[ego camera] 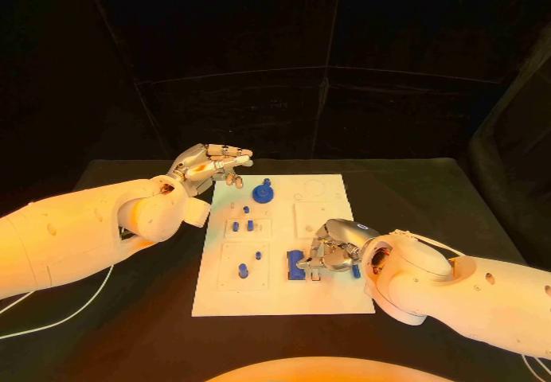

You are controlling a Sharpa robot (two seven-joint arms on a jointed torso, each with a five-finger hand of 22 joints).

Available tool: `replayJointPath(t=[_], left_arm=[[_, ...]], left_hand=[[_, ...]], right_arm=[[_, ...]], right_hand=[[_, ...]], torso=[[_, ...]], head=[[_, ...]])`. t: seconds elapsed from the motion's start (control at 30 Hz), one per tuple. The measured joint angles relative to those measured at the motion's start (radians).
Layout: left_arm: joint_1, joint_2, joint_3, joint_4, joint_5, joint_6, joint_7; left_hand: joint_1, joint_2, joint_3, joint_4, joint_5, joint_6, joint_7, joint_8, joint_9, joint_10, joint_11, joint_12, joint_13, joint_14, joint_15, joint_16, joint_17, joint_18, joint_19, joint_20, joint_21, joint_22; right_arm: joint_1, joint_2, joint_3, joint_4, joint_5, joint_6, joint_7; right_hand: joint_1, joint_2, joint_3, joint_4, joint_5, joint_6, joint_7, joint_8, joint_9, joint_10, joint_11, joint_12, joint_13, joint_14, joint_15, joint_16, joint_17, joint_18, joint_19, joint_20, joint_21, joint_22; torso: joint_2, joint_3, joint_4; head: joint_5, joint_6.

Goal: Assemble the parts on the task board

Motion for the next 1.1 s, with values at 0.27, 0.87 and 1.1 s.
replayJointPath(t=[0.27,0.87,1.1], left_arm=[[0.000,-0.002,0.000,-0.003,0.000,0.000,-0.001],[0.000,0.004,-0.003,-0.009,0.000,0.001,-0.002],[-0.001,0.003,-0.005,-0.009,0.000,0.001,-0.002]], left_hand=[[0.000,0.000,0.000,0.000,0.000,-0.001,0.001,0.000,0.000,0.000,0.000,0.000,0.000,0.000,0.000,0.000,-0.002,0.000,0.000,0.000,-0.002,-0.001],[0.000,0.000,0.000,0.000,0.000,-0.001,0.001,0.000,0.000,0.000,0.000,0.000,0.000,0.000,0.000,0.000,-0.001,0.000,0.000,0.000,-0.002,-0.001],[0.000,0.000,0.000,0.000,0.000,-0.001,0.001,0.000,0.000,0.000,0.000,0.000,0.000,0.000,0.000,0.000,-0.001,0.000,0.000,0.000,-0.002,-0.001]], right_arm=[[0.003,-0.145,0.000,0.052,0.039,-0.056,0.054],[0.008,-0.238,0.000,0.035,0.019,0.046,0.055],[0.007,-0.203,0.000,0.010,-0.028,0.111,0.038]], right_hand=[[0.046,0.035,-0.012,0.009,0.090,-0.025,0.008,-0.021,-0.002,0.019,0.006,0.034,0.035,0.002,0.002,0.007,0.026,0.000,0.010,-0.002,0.006,0.005],[0.099,0.054,-0.047,0.012,0.119,0.016,0.000,-0.044,-0.012,0.031,0.001,0.029,0.043,0.004,0.004,0.007,0.033,0.000,0.013,0.002,0.012,0.005],[0.098,0.054,-0.055,0.013,0.110,0.017,-0.001,-0.044,-0.011,0.039,0.001,0.030,0.047,0.004,0.004,0.007,0.034,0.000,0.013,0.002,0.012,0.004]], torso=[[-0.002,0.0003,-0.0028],[-0.007,0.0017,-0.0106],[-0.007,0.0010,-0.0088]], head=[[-0.015,0.005],[-0.035,0.006],[-0.031,0.004]])
